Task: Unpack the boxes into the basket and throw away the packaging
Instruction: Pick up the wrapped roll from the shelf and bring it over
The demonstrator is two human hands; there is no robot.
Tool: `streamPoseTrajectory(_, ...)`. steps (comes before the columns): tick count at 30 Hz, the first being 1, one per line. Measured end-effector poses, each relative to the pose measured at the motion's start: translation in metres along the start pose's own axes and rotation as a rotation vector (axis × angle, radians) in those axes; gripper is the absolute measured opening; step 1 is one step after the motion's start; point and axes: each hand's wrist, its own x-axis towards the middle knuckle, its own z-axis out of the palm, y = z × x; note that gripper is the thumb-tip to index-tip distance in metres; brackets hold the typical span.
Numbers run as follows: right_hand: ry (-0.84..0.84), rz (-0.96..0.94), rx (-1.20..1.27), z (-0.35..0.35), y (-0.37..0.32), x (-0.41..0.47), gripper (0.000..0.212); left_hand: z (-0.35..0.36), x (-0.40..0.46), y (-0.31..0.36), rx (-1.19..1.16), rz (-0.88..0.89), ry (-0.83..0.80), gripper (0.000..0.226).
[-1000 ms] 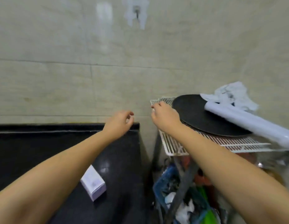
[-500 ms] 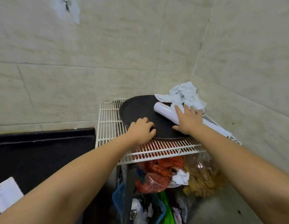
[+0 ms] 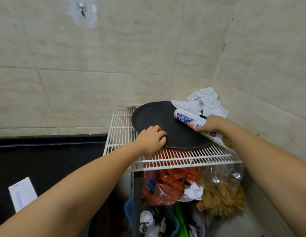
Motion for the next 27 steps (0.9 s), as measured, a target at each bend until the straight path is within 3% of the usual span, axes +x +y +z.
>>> streamPoseTrajectory(3, 0.089, -0.028, 0.026, 0.001, -0.009, -0.009, 0.053, -0.001, 0.0, 0.001, 0.004, 0.005, -0.021, 0.041)
streamPoseTrajectory(7, 0.27, -0.086, 0.22, -0.021, -0.038, -0.029, 0.076, -0.017, -0.006, -0.003, -0.099, 0.023, -0.093, 0.039)
streamPoseTrajectory(10, 0.35, -0.171, 0.282, -0.045, -0.079, -0.046, 0.073, -0.04, -0.026, -0.026, -0.142, 0.052, 0.031, 0.032)
streamPoseTrajectory(14, 0.384, -0.324, 0.31, -0.056, -0.158, -0.072, 0.062, -0.071, -0.072, -0.084, -0.243, -0.077, 0.143, 0.03)
streamPoseTrajectory(21, 0.216, -0.581, 0.453, -0.028, -0.34, -0.123, 0.056, -0.098, -0.192, -0.218, -0.241, -0.327, 0.132, 0.027)
streamPoseTrajectory(24, 0.12, -0.616, 0.494, -0.002, -0.401, -0.146, 0.049, -0.088, -0.235, -0.259, -0.241, -0.412, 0.106, 0.024)
streamPoseTrajectory(27, 0.008, -0.637, 0.549, 0.045, -0.437, -0.157, 0.038, -0.057, -0.269, -0.288, -0.256, -0.607, 0.089, 0.029)
